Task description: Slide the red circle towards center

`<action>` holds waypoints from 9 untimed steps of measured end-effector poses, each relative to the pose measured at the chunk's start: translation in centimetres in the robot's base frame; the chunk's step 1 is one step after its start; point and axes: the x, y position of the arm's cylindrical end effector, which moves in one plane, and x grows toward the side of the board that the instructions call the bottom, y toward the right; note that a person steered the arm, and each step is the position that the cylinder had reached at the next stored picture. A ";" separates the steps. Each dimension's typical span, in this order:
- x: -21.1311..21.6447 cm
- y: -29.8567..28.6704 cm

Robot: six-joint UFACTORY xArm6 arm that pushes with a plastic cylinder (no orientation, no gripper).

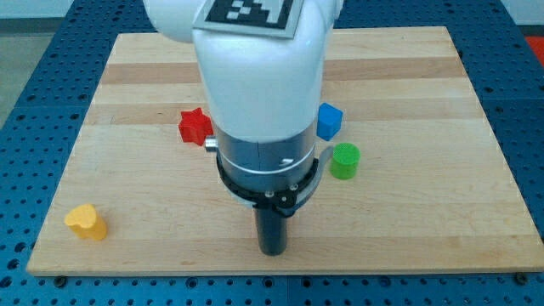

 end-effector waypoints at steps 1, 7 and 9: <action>-1.4 0.0; -11.3 -0.1; -14.2 -1.4</action>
